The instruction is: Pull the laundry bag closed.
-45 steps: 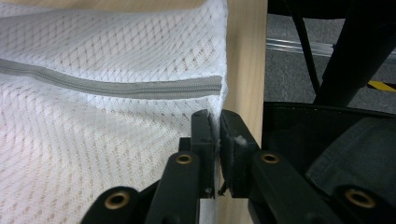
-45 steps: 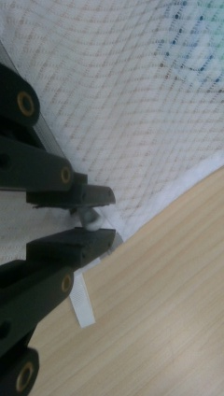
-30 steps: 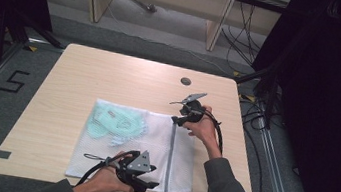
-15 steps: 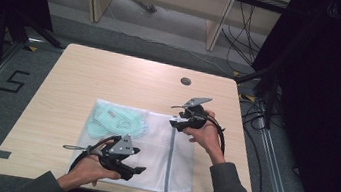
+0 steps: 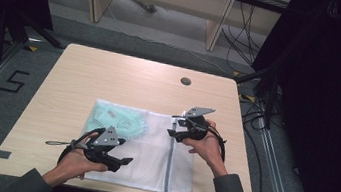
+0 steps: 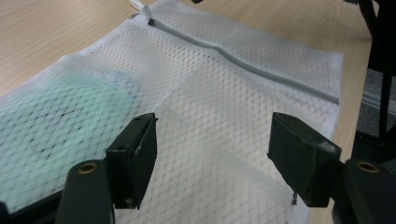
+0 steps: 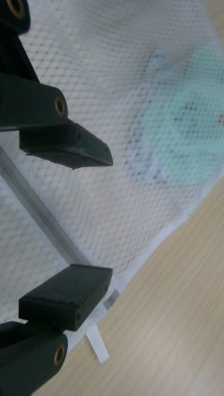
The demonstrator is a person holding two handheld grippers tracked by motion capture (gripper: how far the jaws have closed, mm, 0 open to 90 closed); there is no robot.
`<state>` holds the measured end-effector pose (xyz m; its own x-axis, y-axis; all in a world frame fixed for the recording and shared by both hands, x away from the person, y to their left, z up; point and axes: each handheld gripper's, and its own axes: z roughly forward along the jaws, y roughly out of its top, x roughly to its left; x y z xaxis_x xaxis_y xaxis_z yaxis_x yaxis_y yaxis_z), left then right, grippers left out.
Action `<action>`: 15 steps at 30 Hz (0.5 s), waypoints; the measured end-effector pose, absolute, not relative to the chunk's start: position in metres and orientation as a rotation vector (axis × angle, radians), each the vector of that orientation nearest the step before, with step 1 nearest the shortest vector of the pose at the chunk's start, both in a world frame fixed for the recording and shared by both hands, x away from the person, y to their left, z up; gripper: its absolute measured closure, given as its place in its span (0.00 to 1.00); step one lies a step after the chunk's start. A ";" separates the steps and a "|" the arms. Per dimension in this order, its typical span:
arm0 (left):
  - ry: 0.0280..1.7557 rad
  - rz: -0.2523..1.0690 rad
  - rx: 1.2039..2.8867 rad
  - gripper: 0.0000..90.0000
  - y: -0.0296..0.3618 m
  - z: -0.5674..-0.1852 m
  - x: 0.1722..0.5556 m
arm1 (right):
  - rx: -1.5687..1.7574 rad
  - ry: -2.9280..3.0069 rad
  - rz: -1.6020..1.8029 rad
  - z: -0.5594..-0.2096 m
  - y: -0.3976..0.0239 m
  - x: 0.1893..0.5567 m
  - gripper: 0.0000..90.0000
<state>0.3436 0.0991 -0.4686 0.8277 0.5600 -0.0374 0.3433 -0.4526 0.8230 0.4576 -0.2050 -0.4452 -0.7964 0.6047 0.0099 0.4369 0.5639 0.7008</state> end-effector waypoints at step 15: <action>0.692 0.308 2.080 0.34 0.117 -0.466 0.342 | 0.859 2.602 1.069 -0.449 -0.212 0.433 0.41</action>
